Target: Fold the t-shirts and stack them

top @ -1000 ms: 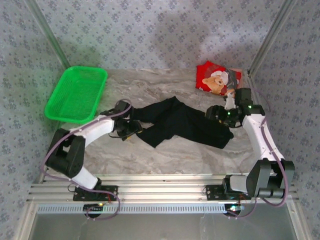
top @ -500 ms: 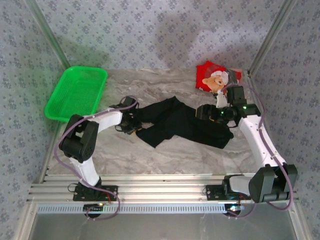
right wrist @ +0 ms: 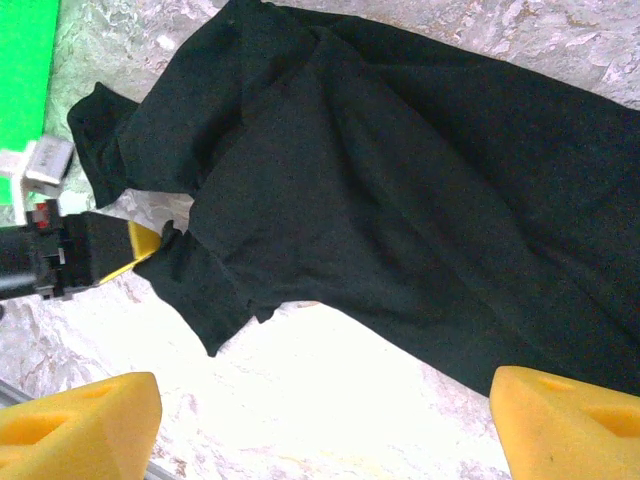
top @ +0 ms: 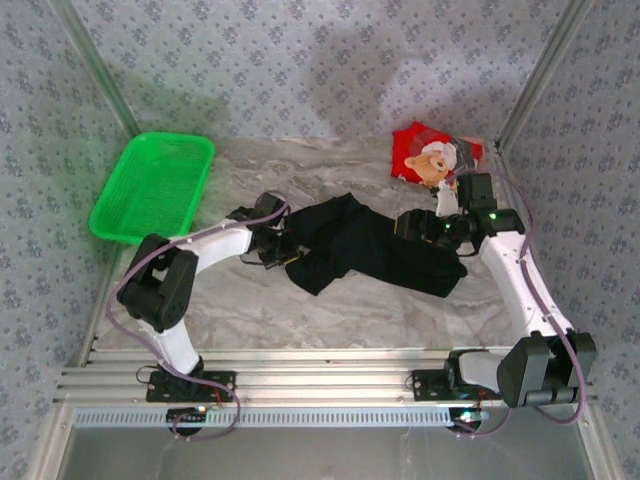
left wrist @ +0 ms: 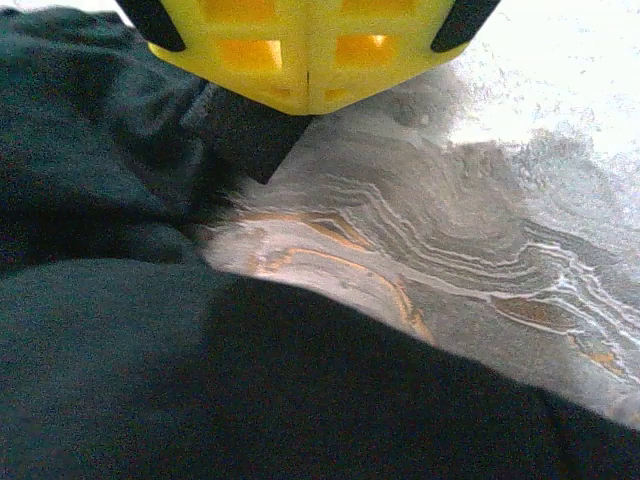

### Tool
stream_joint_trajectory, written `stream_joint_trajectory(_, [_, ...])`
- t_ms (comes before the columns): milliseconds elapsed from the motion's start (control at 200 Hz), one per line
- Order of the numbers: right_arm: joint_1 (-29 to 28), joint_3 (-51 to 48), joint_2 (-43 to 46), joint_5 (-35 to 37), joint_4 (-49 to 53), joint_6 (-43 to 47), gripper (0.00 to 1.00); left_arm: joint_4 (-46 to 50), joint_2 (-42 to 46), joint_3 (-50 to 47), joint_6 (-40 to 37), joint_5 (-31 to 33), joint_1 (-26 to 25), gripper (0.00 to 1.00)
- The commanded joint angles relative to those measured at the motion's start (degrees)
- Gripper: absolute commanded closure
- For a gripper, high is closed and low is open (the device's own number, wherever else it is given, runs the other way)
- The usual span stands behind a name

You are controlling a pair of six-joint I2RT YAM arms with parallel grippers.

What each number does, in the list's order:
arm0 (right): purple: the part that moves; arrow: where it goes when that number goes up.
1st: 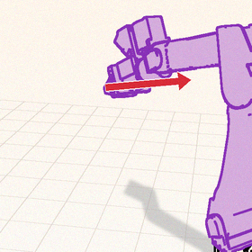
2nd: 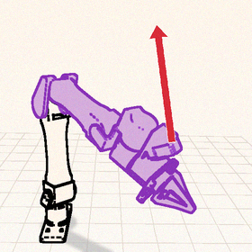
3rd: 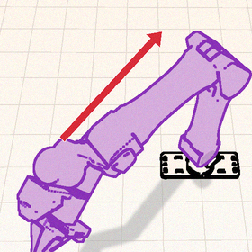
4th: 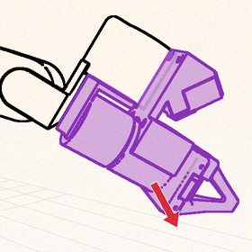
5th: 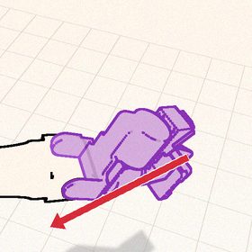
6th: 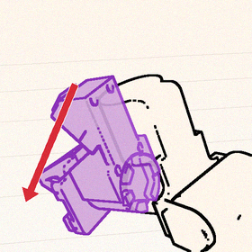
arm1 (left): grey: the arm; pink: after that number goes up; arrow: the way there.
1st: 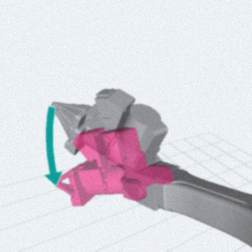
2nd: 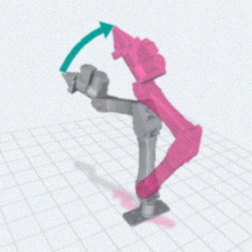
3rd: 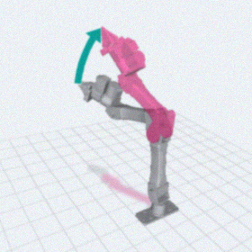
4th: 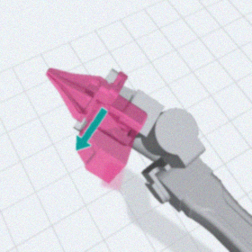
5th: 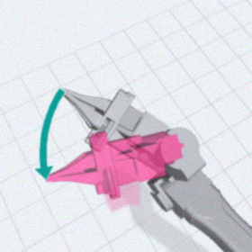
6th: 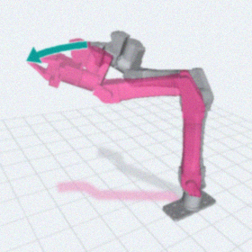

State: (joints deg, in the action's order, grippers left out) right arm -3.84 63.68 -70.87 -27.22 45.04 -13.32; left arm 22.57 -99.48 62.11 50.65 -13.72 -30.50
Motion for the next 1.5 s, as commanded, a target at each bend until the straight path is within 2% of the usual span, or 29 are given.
stream_joint_trajectory(0, [0.32, -0.48, 1.25, 0.54, 1.40, 1.38, 0.12, 4.45, 6.89, 0.91, -0.34, 0.86, 0.22, 0.99])
stream_joint_trajectory(295, [0.56, -1.15, 1.61, 0.69, 1.45, 1.59, 0.12, 19.13, 17.98, 0.12, -0.73, 3.96, -0.27, 1.00])
stream_joint_trajectory(380, [0.45, -1.48, 1.61, 0.42, 0.81, 1.26, 0.12, 20.41, 20.45, -1.14, -0.33, 4.77, -0.52, 1.00])
stream_joint_trajectory(515, [0.15, -2.01, 1.26, 1.31, 0.09, 0.78, 0.12, 17.79, 22.37, -5.15, 2.83, 2.59, -0.68, 1.00])
stream_joint_trajectory(665, [0.17, -2.42, 1.26, 0.90, 0.10, 0.90, 0.11, 16.64, 24.14, -11.95, 6.26, 2.93, -0.60, 1.00])
stream_joint_trajectory(789, [0.10, -2.52, 1.26, 0.78, 0.72, 1.08, 0.11, 6.41, 26.27, -20.67, 12.61, -1.97, 0.82, 0.98])
stream_joint_trajectory(884, [0.04, -2.59, 1.46, 0.78, 0.88, 1.26, 0.11, 2.04, 29.28, -24.45, 16.93, -3.00, 1.70, 0.97])
stream_joint_trajectory(1039, [-0.10, -2.95, 1.31, 0.68, 0.33, 1.22, 0.10, 1.94, 33.22, -26.72, 18.19, -3.28, 4.40, 0.96])
stream_joint_trajectory(1069, [-0.03, -3.18, 1.22, 0.59, 0.24, 1.24, 0.10, 1.96, 33.57, -26.77, 17.66, -3.50, 4.72, 0.93])
stream_joint_trajectory(1119, [-0.11, -3.04, 1.09, 0.59, 0.28, 1.22, 0.10, 1.70, 34.21, -26.97, 16.61, -3.79, 4.72, 0.78])
stream_joint_trajectory(1179, [-0.09, -3.00, 0.91, 0.53, 0.25, 1.22, 0.10, 1.84, 35.06, -27.32, 15.97, -4.47, 4.72, 0.67])
stream_joint_trajectory(1399, [-0.22, -3.13, 0.82, 0.16, 0.07, 1.25, 0.10, 3.01, 40.24, -31.17, 17.94, -3.33, 5.20, 0.53])
stream_joint_trajectory(1494, [-0.39, -3.63, 0.72, -1.10, -0.51, 1.10, 0.10, 4.94, 38.28, -29.67, 13.63, -2.65, 5.19, 0.49])
